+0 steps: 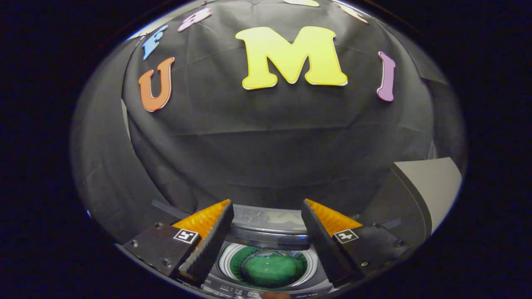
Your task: Put the clothes into the washing machine and then close the washing machine lid.
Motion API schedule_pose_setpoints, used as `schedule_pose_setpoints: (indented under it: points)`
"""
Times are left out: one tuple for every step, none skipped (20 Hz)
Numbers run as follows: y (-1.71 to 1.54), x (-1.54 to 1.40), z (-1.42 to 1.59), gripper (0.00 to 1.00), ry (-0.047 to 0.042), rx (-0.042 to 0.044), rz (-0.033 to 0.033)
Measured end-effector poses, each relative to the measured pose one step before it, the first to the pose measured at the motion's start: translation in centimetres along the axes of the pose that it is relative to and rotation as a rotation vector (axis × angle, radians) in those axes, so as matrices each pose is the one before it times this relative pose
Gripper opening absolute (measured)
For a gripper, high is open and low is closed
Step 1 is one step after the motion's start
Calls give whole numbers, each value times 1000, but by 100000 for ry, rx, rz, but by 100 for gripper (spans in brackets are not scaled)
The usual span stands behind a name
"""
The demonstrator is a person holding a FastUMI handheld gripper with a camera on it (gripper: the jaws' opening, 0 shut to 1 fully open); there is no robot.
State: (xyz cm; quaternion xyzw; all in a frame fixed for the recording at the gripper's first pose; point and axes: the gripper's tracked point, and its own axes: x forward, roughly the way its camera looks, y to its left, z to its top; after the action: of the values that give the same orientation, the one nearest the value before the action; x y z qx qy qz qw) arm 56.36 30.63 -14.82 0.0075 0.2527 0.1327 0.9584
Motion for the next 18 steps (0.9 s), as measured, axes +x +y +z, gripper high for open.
schedule_pose_setpoints:
  points:
    - [98, -375, -595, 100, 269, 173, 582]
    - [65, -354, -577, 100, 357, 74, 662]
    - [113, -451, -735, 100, 704, -86, 607]
    - [31, -416, -717, 100, 524, 88, -115]
    - [-16, -310, -810, 100, 566, -419, -229]
    - [-131, -196, -771, 100, 456, -1055, -347]
    - [42, -341, -952, 100, 461, -1001, -28]
    - [29, -155, -826, 100, 906, -945, 468]
    - [91, -255, -612, 100, 472, -554, 505]
    - [38, -241, -469, 100, 376, -455, 218]
    - [75, -207, -427, 100, -23, -184, 523]
    - [104, -263, -300, 100, 155, -109, 563]
    - [70, -468, -102, 100, -177, 21, 539]
    - [22, -441, -13, 100, -563, 169, 514]
    - [88, -635, 27, 100, -624, 195, 793]
    - [49, -941, 173, 100, -1182, 261, 1086]
    - [89, -1262, 433, 100, -1940, -52, 1188]
    - [-92, -1473, 579, 100, -2476, -325, 1465]
